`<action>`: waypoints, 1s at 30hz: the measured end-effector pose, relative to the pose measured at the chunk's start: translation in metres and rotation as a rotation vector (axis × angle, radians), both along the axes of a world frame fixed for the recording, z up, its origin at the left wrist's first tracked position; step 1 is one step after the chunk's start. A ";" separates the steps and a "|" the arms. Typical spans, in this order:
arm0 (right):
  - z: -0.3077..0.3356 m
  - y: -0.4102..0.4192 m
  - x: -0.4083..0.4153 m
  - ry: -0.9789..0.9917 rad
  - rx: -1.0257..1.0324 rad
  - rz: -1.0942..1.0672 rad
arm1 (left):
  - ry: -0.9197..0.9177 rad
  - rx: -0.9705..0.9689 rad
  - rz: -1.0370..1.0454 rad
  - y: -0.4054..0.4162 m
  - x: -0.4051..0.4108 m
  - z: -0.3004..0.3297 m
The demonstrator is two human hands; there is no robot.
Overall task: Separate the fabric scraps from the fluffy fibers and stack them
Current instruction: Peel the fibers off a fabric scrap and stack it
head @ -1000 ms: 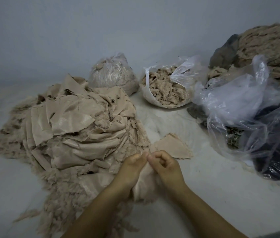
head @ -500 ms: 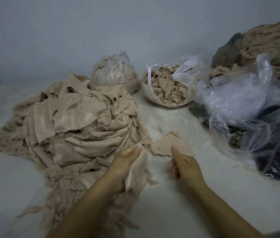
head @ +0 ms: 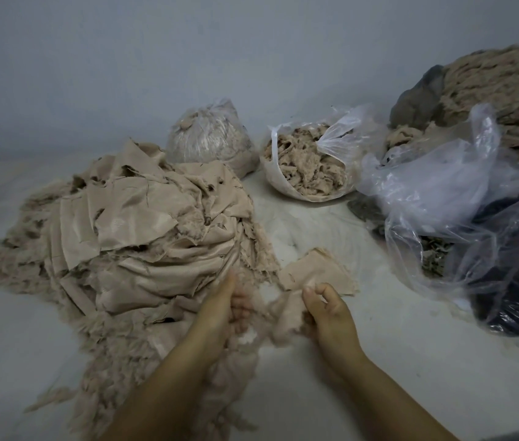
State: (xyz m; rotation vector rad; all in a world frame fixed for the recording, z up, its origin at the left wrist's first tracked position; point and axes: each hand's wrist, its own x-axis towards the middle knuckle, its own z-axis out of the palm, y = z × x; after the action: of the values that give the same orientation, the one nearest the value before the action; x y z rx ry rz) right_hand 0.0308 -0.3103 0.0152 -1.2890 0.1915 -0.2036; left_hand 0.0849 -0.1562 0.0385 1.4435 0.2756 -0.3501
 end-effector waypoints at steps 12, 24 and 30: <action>-0.012 -0.004 -0.002 0.159 0.279 0.070 | -0.034 -0.237 -0.143 -0.022 -0.007 0.007; 0.019 -0.061 0.059 -0.079 -0.132 -0.389 | -0.265 -0.015 -0.149 -0.049 0.023 0.005; -0.017 -0.082 0.069 0.090 -0.590 -0.455 | -0.201 0.268 -0.155 -0.072 0.046 -0.033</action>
State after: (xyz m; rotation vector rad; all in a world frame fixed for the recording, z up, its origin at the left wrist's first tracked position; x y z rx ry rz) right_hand 0.0995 -0.3926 -0.0019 -1.8299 0.5319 -0.6254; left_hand 0.1308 -0.2284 0.0059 1.7564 0.0481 -0.2983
